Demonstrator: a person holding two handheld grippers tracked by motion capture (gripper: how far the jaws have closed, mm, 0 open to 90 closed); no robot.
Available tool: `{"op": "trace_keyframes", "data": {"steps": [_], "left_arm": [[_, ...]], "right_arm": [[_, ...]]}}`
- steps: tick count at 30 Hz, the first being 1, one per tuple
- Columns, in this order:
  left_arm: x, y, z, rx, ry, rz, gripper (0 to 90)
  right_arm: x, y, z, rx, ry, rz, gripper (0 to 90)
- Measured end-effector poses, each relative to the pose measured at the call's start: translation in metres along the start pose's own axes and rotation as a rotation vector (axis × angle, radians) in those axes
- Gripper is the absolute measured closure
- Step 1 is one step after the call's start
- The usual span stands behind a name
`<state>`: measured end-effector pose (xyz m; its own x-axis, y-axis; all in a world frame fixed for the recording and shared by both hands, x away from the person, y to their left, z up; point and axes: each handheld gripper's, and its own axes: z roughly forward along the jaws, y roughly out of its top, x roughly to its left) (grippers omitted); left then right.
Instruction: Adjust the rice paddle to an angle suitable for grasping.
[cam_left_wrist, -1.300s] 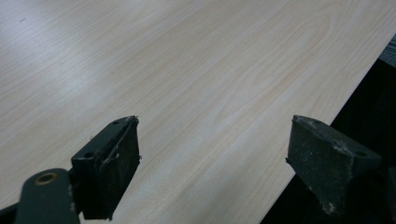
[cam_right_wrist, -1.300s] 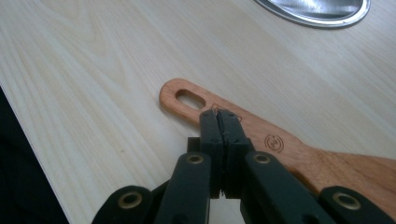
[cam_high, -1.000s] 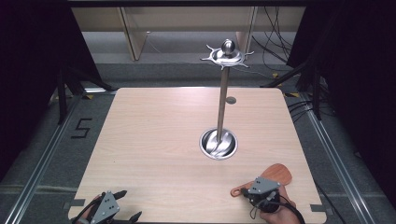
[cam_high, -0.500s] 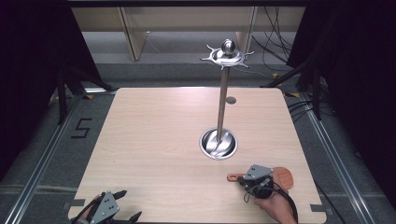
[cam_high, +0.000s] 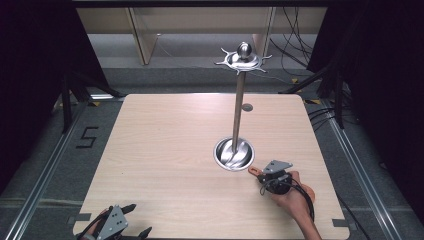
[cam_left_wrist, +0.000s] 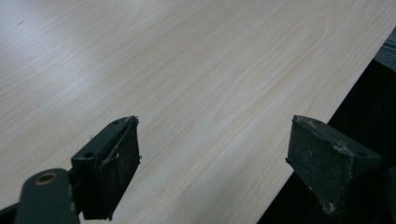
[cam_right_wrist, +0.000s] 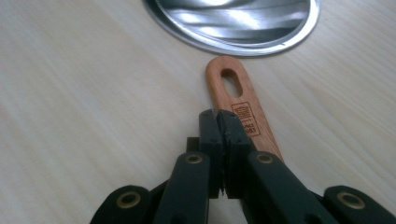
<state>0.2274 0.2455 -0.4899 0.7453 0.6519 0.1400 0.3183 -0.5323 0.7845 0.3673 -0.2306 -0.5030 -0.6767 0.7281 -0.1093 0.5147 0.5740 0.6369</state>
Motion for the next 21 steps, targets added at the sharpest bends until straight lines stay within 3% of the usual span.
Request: {"op": "trace_keyframes", "data": {"steps": [7, 13, 14, 17, 18, 21], "left_arm": [[-0.001, 0.0, 0.0, -0.001, -0.001, -0.001, 16.2], [0.0, 0.0, 0.001, 0.004, -0.004, 0.0, 16.2], [-0.002, 0.0, 0.001, -0.003, -0.009, -0.023, 16.2], [-0.001, -0.001, 0.001, 0.0, -0.013, -0.005, 16.2], [-0.002, -0.001, 0.002, -0.004, -0.012, -0.028, 16.2], [-0.001, -0.001, 0.002, -0.008, -0.006, -0.014, 16.2]], "right_arm": [[-0.017, 0.002, 0.002, 0.023, -0.01, 0.038, 88.8], [-0.032, 0.003, 0.001, 0.044, -0.05, 0.111, 88.7], [-0.035, 0.003, 0.001, 0.044, -0.052, 0.12, 88.6], [-0.042, 0.003, 0.001, 0.053, -0.068, 0.139, 88.4], [-0.044, 0.003, 0.001, 0.055, -0.068, 0.145, 88.3], [-0.049, 0.004, 0.001, 0.064, -0.074, 0.162, 88.3]]}}
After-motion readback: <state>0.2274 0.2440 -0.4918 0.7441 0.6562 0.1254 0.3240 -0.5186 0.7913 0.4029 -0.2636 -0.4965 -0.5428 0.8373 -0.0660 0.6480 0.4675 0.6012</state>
